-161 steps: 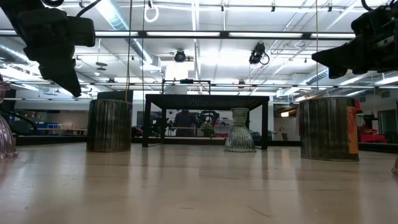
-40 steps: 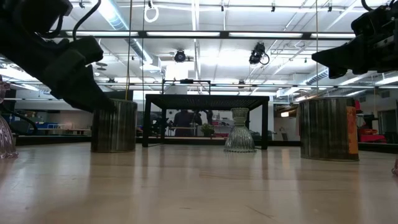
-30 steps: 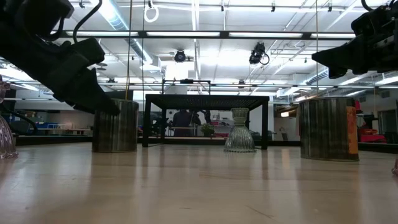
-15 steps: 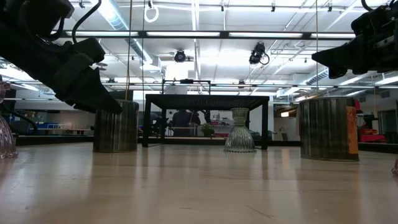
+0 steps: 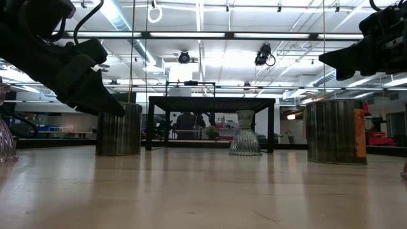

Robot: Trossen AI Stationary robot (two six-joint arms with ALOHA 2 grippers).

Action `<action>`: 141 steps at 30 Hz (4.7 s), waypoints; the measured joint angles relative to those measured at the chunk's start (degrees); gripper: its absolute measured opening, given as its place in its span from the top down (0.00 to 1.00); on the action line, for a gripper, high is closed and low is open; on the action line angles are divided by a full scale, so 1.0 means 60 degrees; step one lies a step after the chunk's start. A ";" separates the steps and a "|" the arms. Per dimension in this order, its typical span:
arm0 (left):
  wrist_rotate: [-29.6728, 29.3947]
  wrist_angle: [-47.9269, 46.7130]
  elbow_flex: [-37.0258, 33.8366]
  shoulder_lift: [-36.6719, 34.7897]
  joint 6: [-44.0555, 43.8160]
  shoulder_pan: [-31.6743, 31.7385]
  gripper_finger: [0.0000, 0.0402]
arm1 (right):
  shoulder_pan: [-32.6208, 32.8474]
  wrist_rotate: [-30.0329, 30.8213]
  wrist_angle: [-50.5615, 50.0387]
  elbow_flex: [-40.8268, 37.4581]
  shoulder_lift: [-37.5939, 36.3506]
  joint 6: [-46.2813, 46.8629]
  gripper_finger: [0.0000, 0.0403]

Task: Pick & Place candle stick holders
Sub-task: Put the top left silver scented candle on the shelf

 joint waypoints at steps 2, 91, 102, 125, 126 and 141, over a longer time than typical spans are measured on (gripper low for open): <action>0.0000 0.0000 0.0000 0.0000 -0.0001 0.0000 0.09 | -0.0003 0.0000 0.0000 -0.0003 0.0001 0.0000 0.95; 0.1895 -0.2185 0.6776 -0.0033 0.6138 0.4493 0.10 | -0.0003 0.0000 -0.0004 0.0000 0.0003 0.0000 0.95; 0.2771 -0.2185 0.7359 -0.0036 0.6341 0.5481 0.10 | -0.0003 0.0000 -0.0003 0.0000 0.0004 0.0000 0.95; 0.3911 -0.2389 0.7482 -0.0036 0.6315 0.5632 0.10 | -0.0001 -0.0002 -0.0002 -0.0002 0.0004 -0.0003 0.95; 0.4037 -0.2389 0.7482 -0.0036 0.6272 0.5632 0.10 | -0.0001 0.0000 0.0000 -0.0003 0.0003 0.0000 0.95; 0.4437 -0.2866 0.8420 0.0270 0.6334 0.5916 0.10 | 0.0000 0.0000 0.0000 0.0000 0.0000 0.0000 0.95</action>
